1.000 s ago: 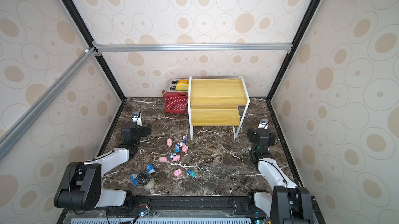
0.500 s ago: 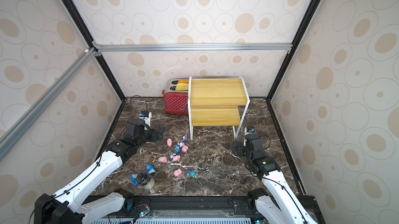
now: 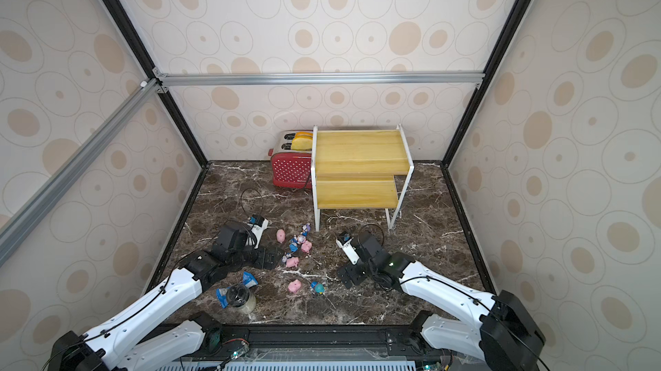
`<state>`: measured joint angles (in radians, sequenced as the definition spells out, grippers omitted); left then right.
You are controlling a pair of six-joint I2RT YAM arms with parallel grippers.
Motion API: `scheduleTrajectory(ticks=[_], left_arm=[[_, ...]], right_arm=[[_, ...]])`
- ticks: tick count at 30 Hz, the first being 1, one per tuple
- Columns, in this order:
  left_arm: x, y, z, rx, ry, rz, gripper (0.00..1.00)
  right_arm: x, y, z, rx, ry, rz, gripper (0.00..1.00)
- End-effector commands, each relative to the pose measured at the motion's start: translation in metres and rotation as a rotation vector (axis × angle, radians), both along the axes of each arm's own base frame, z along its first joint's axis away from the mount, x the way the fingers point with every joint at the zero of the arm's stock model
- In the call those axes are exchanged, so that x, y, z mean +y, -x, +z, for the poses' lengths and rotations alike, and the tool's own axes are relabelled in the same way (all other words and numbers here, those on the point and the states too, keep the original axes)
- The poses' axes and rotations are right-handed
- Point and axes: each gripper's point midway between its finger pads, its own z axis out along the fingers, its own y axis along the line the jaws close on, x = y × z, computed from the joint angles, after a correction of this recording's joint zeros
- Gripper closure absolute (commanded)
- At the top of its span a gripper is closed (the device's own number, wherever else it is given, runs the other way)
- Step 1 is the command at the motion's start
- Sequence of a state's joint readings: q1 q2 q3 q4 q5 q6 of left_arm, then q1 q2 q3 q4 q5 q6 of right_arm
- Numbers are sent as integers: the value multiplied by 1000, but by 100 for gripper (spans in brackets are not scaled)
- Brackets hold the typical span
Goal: Organize plastic toys on shelves
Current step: Adjust the plastic toy at the center of the board.
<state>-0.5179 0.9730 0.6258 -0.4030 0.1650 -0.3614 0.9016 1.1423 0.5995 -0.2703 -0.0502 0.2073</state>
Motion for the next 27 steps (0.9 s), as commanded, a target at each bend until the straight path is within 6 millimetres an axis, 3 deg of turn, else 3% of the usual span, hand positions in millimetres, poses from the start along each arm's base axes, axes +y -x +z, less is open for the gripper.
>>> scheduleTrajectory(ticks=[1, 6, 12, 21, 27], left_arm=[[-6, -4, 1, -26, 4, -23, 1], [6, -12, 3, -47, -28, 56, 1], [28, -20, 1, -55, -2, 229, 1], [89, -25, -8, 21, -83, 540, 1], [99, -34, 7, -20, -116, 577, 1]], right_arm=[[31, 12, 4, -79, -51, 161, 1], [61, 20, 6, -98, -84, 270, 2], [99, 30, 2, -31, -131, 395, 15], [125, 47, -7, -147, 14, 554, 39], [139, 66, -28, -136, 109, 601, 48]])
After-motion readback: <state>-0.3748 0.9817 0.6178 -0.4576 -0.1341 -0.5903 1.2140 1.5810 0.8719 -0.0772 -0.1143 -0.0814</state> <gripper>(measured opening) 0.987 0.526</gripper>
